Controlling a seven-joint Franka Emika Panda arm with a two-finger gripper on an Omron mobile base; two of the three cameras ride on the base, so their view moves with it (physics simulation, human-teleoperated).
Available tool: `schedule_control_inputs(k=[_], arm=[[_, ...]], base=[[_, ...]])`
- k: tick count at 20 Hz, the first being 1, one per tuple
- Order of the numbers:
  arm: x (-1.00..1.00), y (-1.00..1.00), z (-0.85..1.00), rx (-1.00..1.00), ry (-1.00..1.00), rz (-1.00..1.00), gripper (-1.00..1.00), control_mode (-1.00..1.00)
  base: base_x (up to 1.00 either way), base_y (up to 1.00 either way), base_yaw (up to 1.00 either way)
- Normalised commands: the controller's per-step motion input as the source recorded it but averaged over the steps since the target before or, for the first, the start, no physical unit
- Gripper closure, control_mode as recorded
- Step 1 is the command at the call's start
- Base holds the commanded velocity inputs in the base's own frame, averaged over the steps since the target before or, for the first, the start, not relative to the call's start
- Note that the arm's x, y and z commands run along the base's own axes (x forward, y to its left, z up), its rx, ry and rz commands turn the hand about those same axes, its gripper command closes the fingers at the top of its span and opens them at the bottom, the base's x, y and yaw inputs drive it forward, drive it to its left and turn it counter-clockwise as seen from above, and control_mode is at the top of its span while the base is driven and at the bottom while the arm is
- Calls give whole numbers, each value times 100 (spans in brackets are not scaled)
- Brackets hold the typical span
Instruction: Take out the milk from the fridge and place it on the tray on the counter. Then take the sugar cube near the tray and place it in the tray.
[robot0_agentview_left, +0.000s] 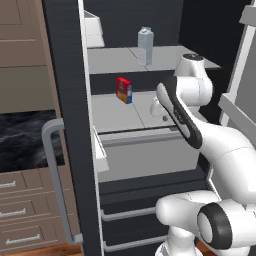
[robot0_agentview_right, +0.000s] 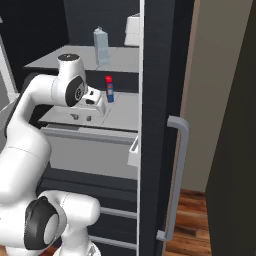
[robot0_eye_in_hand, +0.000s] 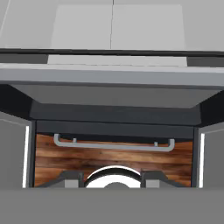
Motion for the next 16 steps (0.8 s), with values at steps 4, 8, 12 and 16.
schedule_control_inputs(k=[4, 8, 12, 16], arm=[[-38, 0, 0, 0, -3, 0, -100, -100], [-86, 5, 9, 0, -31, 0, -100, -100], [-73, 0, 69, 0, -50, 1, -100, -100], [-41, 0, 86, 0, -33, 3, -100, -100]], base=[[0, 0, 0], [0, 0, 0], [0, 0, 0], [0, 0, 0]])
